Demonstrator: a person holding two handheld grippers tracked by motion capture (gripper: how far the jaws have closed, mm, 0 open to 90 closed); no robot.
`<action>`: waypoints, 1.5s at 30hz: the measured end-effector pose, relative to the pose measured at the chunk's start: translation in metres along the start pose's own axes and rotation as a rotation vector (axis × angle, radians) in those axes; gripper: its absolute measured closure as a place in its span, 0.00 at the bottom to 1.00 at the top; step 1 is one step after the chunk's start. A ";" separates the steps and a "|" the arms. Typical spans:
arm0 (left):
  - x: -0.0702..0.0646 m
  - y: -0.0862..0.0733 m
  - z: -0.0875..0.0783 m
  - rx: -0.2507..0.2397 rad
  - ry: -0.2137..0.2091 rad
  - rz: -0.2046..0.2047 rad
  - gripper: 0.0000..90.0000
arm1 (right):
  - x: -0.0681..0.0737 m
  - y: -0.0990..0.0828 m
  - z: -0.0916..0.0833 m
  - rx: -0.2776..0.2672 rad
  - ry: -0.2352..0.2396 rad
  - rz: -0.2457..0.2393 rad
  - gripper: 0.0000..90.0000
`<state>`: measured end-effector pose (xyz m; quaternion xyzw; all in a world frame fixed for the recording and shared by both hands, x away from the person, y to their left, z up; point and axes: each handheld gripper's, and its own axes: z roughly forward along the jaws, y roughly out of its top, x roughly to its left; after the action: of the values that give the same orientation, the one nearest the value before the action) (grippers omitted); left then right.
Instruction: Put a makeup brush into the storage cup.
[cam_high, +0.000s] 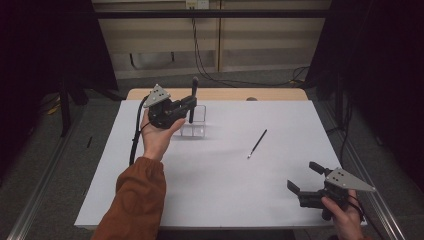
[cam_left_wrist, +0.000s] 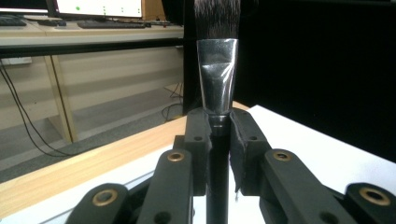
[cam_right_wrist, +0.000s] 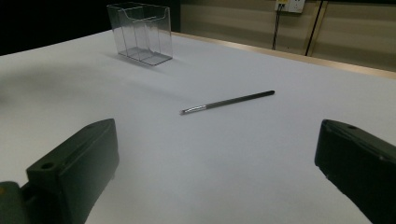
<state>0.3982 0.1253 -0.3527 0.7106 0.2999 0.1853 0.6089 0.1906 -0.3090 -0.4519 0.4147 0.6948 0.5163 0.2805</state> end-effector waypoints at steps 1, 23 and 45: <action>0.001 0.000 0.001 0.003 0.009 -0.007 0.87 | 0.000 0.000 0.000 0.000 0.001 -0.001 0.00; 0.016 0.002 0.031 0.005 0.041 -0.030 0.87 | 0.001 0.000 0.000 0.001 0.012 -0.007 0.00; 0.020 -0.006 0.048 0.027 0.026 -0.026 0.87 | 0.002 0.000 -0.001 0.000 0.017 -0.011 0.00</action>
<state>0.4421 0.1020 -0.3698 0.7123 0.3194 0.1826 0.5977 0.1893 -0.3080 -0.4517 0.4068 0.6993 0.5182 0.2774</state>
